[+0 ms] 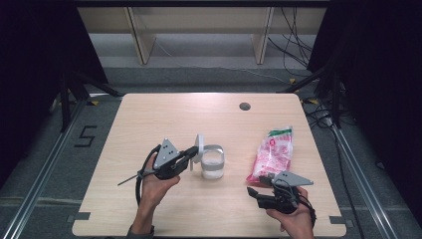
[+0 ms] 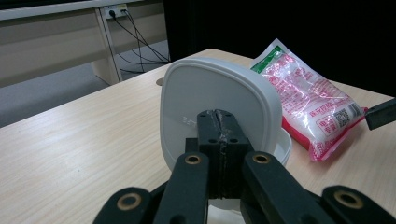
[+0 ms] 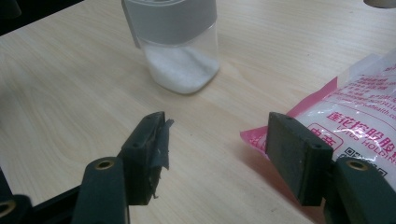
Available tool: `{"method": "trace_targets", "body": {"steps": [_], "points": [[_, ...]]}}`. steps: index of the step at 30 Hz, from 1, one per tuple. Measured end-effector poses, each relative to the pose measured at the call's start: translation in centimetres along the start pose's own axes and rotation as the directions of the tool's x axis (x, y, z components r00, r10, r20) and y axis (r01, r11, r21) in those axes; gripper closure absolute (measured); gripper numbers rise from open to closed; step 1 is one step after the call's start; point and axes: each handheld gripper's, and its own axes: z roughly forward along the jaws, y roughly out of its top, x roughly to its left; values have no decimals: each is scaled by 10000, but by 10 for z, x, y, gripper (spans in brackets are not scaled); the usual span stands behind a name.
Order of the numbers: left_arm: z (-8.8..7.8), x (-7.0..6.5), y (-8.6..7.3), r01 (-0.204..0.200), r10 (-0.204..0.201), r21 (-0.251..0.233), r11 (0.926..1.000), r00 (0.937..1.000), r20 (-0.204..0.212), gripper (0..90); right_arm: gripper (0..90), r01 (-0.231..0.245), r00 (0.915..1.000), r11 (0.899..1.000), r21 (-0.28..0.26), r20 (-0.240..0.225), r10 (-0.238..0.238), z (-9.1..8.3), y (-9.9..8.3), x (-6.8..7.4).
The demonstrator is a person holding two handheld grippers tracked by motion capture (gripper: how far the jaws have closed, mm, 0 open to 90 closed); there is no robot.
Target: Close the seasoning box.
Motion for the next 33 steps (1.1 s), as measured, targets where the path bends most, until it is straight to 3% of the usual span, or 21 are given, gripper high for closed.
{"method": "trace_targets", "body": {"steps": [6, 10, 15, 18, 25, 26, 28, 30, 33], "points": [[4, -4, 1, -122, 122, 44, 9999, 9999, 118, 890, 393, 9, 9997, 10000, 85, -231, -7, 0, 0, 0], [8, -8, 1, -168, 166, 100, 9998, 9996, 237, 890, 393, 73, 10000, 10000, 66, -23, -73, -1, 0, 0], [11, -11, 2, -172, 171, 33, 9998, 9991, 394, 890, 393, -121, 9998, 9999, 81, -166, 122, -1, 0, 1], [10, -11, 3, -224, 223, 17, 9997, 9995, 241, 887, 393, -90, 9998, 9999, 72, -186, 92, -1, 0, 1], [8, -8, 1, -14, 13, 9, 10000, 9990, 442, 810, 390, -43, 9996, 10000, 0, -293, 43, -1, 0, 2], [4, 5, 5, -1858, 1856, -16, 9826, 9820, -358, 788, 391, -10, 9998, 10000, 89, -200, 12, -2, 0, 2], [3, 6, 5, -1893, 1894, -85, 9819, 9818, 133, 733, 390, -19, 9994, 10000, 24, -335, 20, -1, 0, 2], [3, 8, 5, -2201, 2201, -76, 9754, 9727, 731, 681, 390, 34, 9998, 9999, 101, -205, -32, -1, 0, 2], [1, 8, 4, -2208, 2207, -57, 9753, 9727, 716, 572, 389, 36, 9998, 9999, 95, -209, -34, -1, -1, 2]]}}
